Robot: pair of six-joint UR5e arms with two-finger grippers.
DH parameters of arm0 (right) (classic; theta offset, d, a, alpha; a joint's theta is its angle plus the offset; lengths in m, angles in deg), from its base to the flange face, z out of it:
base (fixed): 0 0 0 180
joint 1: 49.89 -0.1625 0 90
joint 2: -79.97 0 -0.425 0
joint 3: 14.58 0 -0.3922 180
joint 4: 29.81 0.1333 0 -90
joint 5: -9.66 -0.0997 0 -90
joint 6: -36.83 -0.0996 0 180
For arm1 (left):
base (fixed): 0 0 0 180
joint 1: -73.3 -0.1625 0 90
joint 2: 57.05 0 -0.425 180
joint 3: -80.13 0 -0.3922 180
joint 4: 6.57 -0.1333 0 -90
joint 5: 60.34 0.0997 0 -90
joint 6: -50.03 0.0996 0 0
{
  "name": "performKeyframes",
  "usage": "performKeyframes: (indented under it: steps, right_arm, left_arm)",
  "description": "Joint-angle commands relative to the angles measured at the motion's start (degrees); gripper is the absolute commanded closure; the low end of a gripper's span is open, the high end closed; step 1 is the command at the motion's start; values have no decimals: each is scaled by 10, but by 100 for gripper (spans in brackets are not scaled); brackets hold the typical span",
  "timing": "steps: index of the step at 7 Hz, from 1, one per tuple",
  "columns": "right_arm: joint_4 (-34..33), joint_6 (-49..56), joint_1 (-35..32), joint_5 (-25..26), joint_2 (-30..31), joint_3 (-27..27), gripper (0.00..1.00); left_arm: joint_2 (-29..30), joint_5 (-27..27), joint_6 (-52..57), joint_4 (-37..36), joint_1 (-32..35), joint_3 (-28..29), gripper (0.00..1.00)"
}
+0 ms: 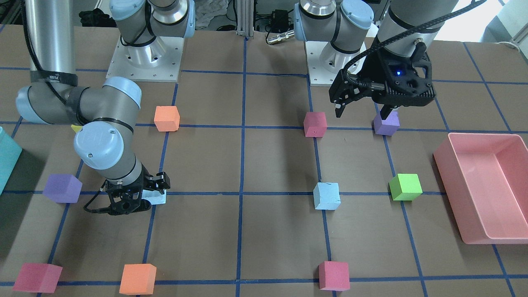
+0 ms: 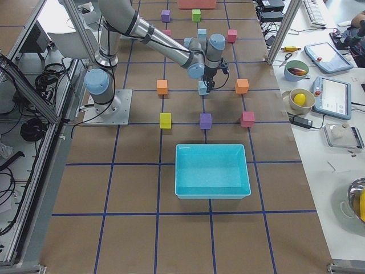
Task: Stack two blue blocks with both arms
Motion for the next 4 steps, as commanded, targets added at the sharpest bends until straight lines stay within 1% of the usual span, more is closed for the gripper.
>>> performKeyframes:
  steps: [1,2,3,4]
  right_arm:
    - [-5,0,1,-3,-4,-11,73]
    - [12,-9,-8,-13,7,-4,79]
    - [40,-25,-19,-50,31,-1,79]
    - [66,-74,-50,-75,58,-2,77]
  left_arm:
    - [-2,0,4,-1,0,-4,0]
    - [-1,0,11,-8,0,-4,0]
    - [0,-1,10,-9,-1,-3,0]
    - [1,0,10,-10,-1,-3,0]
